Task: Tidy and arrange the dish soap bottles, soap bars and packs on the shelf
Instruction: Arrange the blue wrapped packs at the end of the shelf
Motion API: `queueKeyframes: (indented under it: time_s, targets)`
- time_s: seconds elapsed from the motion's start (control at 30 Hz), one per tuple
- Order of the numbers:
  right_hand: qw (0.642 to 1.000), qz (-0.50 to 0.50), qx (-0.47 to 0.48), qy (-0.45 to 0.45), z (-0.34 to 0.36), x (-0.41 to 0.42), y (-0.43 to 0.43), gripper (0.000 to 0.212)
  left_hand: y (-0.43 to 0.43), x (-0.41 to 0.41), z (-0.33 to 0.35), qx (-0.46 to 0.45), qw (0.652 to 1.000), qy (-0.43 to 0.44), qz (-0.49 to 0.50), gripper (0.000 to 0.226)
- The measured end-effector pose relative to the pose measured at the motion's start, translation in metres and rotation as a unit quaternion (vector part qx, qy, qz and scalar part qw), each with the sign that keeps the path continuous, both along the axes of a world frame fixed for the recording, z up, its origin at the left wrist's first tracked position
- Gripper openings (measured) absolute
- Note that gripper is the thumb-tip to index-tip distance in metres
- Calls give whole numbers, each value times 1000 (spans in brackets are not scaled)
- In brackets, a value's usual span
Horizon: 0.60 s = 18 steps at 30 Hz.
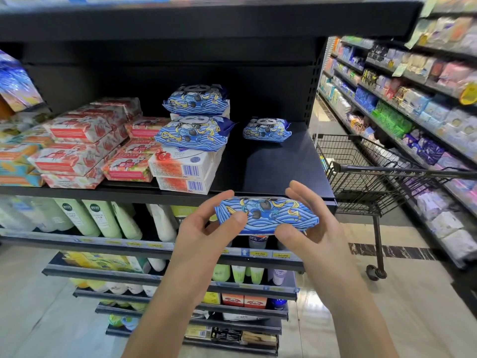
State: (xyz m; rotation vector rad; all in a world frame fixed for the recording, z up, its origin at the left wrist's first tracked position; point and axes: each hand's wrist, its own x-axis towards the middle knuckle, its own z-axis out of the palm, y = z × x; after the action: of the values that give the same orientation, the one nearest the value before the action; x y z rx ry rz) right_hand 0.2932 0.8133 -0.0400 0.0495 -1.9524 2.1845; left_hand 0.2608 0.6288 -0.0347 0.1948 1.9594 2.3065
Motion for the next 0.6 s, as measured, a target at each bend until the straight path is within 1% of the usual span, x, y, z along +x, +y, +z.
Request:
queueKeyframes:
  time_s: [0.07, 0.13, 0.2, 0.33, 0.43, 0.5, 0.6]
  targets:
    - [999, -15, 3, -39, 1, 0, -3, 93, 0, 0, -1, 9, 1000, 4, 1, 58]
    - [998, -16, 4, -63, -1, -2, -5, 90, 1, 1, -2, 15, 1000, 10, -5, 57]
    - [998, -15, -21, -60, -2, -3, -5, 84, 2, 2, -4, 22, 1000, 12, -4, 57]
    - [998, -17, -41, -44, 1, -2, -6, 78, 2, 3, -4, 21, 1000, 18, -1, 60]
    - [998, -12, -56, -33, -3, -2, -5, 74, 2, 6, -2, 11, 1000, 25, -2, 71]
    - [997, -5, -68, -20, -4, -2, -4, 71, 1, 8, -1, 11, 1000, 28, 0, 84]
    - [998, -11, -67, 9, -5, -3, -2, 67, -1, 7, -2, 34, 999, 20, 0, 98]
